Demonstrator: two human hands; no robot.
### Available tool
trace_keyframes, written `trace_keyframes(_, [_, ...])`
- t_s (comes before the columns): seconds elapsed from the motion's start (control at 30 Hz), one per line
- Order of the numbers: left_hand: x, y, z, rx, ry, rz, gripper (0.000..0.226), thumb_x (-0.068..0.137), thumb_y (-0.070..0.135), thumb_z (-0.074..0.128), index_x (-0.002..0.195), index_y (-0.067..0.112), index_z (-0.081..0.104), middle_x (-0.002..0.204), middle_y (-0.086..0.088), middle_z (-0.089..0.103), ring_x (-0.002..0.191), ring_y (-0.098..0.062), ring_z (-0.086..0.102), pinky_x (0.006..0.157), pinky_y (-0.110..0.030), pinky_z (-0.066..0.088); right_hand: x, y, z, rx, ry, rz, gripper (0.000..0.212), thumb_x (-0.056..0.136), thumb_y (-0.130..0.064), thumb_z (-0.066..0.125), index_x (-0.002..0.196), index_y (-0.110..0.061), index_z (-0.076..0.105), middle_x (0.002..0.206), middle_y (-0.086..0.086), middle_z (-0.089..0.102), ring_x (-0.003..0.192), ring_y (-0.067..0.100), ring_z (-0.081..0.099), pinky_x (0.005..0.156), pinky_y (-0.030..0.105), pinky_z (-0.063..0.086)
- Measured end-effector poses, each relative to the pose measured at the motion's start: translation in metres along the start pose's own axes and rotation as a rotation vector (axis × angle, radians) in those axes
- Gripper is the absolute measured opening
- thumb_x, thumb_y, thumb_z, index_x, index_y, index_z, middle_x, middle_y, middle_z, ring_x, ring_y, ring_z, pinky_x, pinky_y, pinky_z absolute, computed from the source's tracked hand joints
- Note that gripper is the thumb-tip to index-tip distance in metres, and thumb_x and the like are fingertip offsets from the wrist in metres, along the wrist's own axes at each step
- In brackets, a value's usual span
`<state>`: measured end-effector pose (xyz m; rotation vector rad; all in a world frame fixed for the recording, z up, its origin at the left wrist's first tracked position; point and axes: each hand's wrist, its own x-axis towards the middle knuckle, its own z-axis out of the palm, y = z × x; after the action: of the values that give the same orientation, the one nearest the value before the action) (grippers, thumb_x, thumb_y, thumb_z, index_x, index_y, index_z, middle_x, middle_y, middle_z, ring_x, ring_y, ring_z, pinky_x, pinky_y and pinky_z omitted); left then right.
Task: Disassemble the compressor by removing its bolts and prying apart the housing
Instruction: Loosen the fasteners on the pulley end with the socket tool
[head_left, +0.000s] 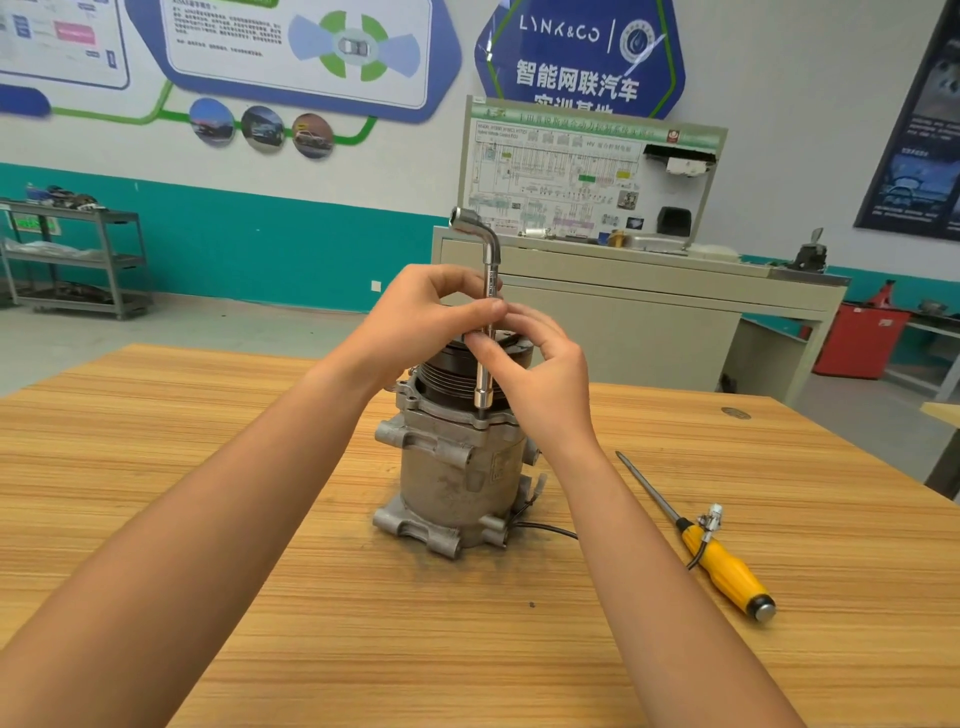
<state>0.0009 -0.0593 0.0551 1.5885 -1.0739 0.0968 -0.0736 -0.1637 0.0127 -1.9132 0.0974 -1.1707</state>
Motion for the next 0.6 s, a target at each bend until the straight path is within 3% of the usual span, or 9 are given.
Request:
trace_keyframes(0.07, [0.001, -0.001, 0.005, 0.01, 0.077, -0.002, 0.011, 0.079, 0.022, 0.073, 0.074, 0.021, 0.063, 0.101, -0.004, 0.068, 0.102, -0.016, 0.061, 0.097, -0.041, 0.046, 0.001, -0.002, -0.001, 0.003, 0.017, -0.007, 0.02, 0.08, -0.026, 0.071, 0.097, -0.016, 0.072, 0.118, -0.004, 0.061, 0.112, 0.008, 0.05, 0.101, 0.041, 0.038])
trace_keyframes(0.13, [0.001, -0.002, 0.005, 0.0, 0.068, 0.01, 0.009, 0.081, 0.022, 0.071, 0.078, 0.024, 0.063, 0.092, 0.004, 0.069, 0.095, -0.011, 0.063, 0.095, -0.038, 0.048, 0.005, -0.005, -0.003, -0.013, -0.014, -0.029, 0.018, 0.082, -0.023, 0.069, 0.098, -0.017, 0.073, 0.12, -0.005, 0.06, 0.107, 0.006, 0.051, 0.103, 0.044, 0.034])
trace_keyframes(0.27, [-0.001, 0.001, -0.004, 0.014, -0.156, 0.038, 0.021, 0.094, 0.02, 0.055, 0.092, 0.038, 0.065, 0.092, 0.026, 0.067, 0.092, 0.012, 0.059, 0.082, -0.006, 0.044, 0.009, -0.007, -0.007, -0.057, -0.12, -0.017, 0.018, 0.087, -0.023, 0.063, 0.101, -0.02, 0.072, 0.128, -0.009, 0.055, 0.117, 0.011, 0.048, 0.105, 0.047, 0.03])
trace_keyframes(0.33, [-0.002, 0.003, -0.006, 0.068, -0.156, 0.06, 0.026, 0.095, 0.018, 0.053, 0.09, 0.041, 0.065, 0.095, 0.03, 0.064, 0.092, 0.019, 0.056, 0.076, 0.001, 0.04, 0.008, -0.004, -0.007, -0.041, -0.13, -0.001, 0.021, 0.088, -0.023, 0.061, 0.106, -0.018, 0.07, 0.131, -0.009, 0.054, 0.118, 0.008, 0.048, 0.105, 0.039, 0.033])
trace_keyframes(0.43, [-0.001, 0.004, -0.001, 0.17, -0.056, 0.088, 0.015, 0.091, 0.02, 0.059, 0.087, 0.033, 0.068, 0.1, 0.017, 0.067, 0.093, 0.013, 0.056, 0.079, -0.006, 0.041, 0.005, -0.002, -0.004, 0.056, -0.099, 0.034, 0.024, 0.085, -0.026, 0.064, 0.106, -0.014, 0.07, 0.125, -0.007, 0.059, 0.107, -0.002, 0.052, 0.083, 0.001, 0.039])
trace_keyframes(0.5, [0.0, 0.003, 0.005, 0.195, 0.035, 0.077, 0.005, 0.086, 0.025, 0.066, 0.081, 0.024, 0.068, 0.094, 0.009, 0.068, 0.09, 0.002, 0.059, 0.079, -0.019, 0.044, 0.003, -0.001, -0.002, 0.041, -0.039, 0.016, 0.027, 0.081, -0.027, 0.069, 0.106, -0.016, 0.069, 0.115, -0.007, 0.064, 0.095, -0.01, 0.053, 0.073, -0.004, 0.037])
trace_keyframes(0.6, [0.0, 0.0, 0.008, 0.164, 0.129, 0.045, 0.015, 0.08, 0.028, 0.072, 0.071, 0.024, 0.061, 0.078, 0.01, 0.063, 0.076, 0.0, 0.056, 0.073, -0.025, 0.046, 0.003, -0.004, 0.0, 0.041, -0.021, -0.064, 0.03, 0.081, -0.018, 0.07, 0.111, -0.013, 0.068, 0.105, -0.012, 0.063, 0.085, -0.024, 0.051, 0.072, -0.003, 0.037])
